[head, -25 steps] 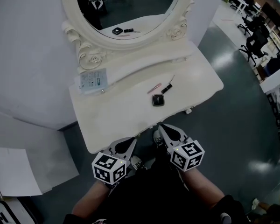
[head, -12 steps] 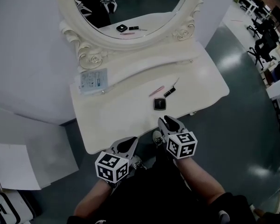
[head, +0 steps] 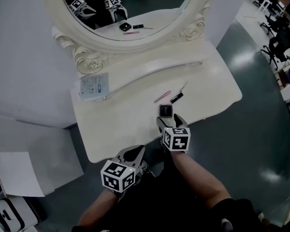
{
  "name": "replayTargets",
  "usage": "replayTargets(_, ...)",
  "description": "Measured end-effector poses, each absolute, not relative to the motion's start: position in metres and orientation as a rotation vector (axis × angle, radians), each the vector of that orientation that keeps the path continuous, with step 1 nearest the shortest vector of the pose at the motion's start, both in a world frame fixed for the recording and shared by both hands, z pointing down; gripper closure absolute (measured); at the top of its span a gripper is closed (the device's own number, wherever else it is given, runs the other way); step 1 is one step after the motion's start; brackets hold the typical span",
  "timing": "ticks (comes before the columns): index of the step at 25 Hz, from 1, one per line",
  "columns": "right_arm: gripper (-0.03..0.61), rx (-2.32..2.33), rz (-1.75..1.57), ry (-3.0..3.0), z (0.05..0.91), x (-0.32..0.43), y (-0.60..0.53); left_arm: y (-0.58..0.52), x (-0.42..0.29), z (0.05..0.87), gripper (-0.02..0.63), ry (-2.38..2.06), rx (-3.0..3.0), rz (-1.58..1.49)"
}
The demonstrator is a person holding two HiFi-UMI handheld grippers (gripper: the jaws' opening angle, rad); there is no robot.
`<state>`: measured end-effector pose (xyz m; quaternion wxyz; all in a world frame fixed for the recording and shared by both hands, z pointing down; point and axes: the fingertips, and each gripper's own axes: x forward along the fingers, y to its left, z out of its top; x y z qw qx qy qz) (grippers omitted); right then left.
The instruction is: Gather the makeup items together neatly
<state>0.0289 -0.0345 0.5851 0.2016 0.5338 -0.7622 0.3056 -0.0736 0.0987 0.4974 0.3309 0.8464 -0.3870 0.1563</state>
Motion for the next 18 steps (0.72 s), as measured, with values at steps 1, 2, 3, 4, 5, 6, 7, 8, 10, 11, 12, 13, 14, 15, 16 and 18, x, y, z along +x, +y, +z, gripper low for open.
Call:
replayTargets(1, 0.239, 1.500, 0.854, -2.111, 0.590, 0.029, -0.039, 0.099, -0.075, 0.499, 0.604, -1.016, 2.205, 0.412)
replayTargets(2, 0.236, 1.509, 0.855, -2.094, 0.594, 0.030, -0.043, 0.099, -0.076, 0.501, 0.605, -1.020, 2.196, 0.416)
replayTargets(3, 0.235, 1.518, 0.858, -2.077, 0.599, 0.031, -0.046, 0.100, -0.078, 0.504, 0.604, -1.024, 2.186, 0.420)
replayTargets(4, 0.233, 1.526, 0.861, -2.060, 0.603, 0.031, -0.049, 0.100, -0.080, 0.506, 0.604, -1.029, 2.177, 0.424)
replayTargets(5, 0.231, 1.532, 0.863, -2.044, 0.606, 0.031, -0.051, 0.101, -0.081, 0.507, 0.605, -1.033, 2.167, 0.426)
replayTargets(6, 0.227, 1.536, 0.861, -2.028, 0.610, 0.030, -0.053, 0.101, -0.083, 0.509, 0.605, -1.036, 2.159, 0.428)
replayTargets(7, 0.225, 1.541, 0.853, -2.013, 0.613, 0.029, -0.055, 0.101, -0.084, 0.510, 0.604, -1.039, 2.152, 0.428)
replayTargets(8, 0.225, 1.546, 0.842, -1.996, 0.617, 0.029, -0.057, 0.101, -0.085, 0.510, 0.606, -1.040, 2.148, 0.430)
replayTargets(10, 0.225, 1.557, 0.808, -1.956, 0.624, 0.032, -0.059, 0.102, -0.085, 0.512, 0.605, -1.041, 2.145, 0.435)
replayTargets(11, 0.227, 1.559, 0.784, -1.935, 0.626, 0.034, -0.059, 0.102, -0.086, 0.512, 0.604, -1.041, 2.145, 0.436)
replayTargets(12, 0.229, 1.557, 0.761, -1.920, 0.628, 0.035, -0.059, 0.102, -0.086, 0.512, 0.606, -1.042, 2.143, 0.437)
replayTargets(13, 0.229, 1.551, 0.745, -1.914, 0.628, 0.036, -0.060, 0.102, -0.088, 0.512, 0.604, -1.044, 2.141, 0.436)
replayTargets(14, 0.233, 1.541, 0.734, -1.918, 0.628, 0.037, -0.060, 0.102, -0.089, 0.512, 0.604, -1.046, 2.138, 0.433)
replayTargets(15, 0.250, 1.527, 0.728, -1.928, 0.628, 0.037, -0.059, 0.101, -0.090, 0.513, 0.604, -1.049, 2.135, 0.430)
replayTargets(16, 0.252, 1.509, 0.723, -1.940, 0.628, 0.036, -0.059, 0.101, -0.091, 0.513, 0.604, -1.050, 2.131, 0.425)
replayTargets(18, 0.255, 1.472, 0.700, -1.968, 0.626, 0.035, -0.058, 0.101, -0.092, 0.514, 0.605, -1.048, 2.128, 0.418)
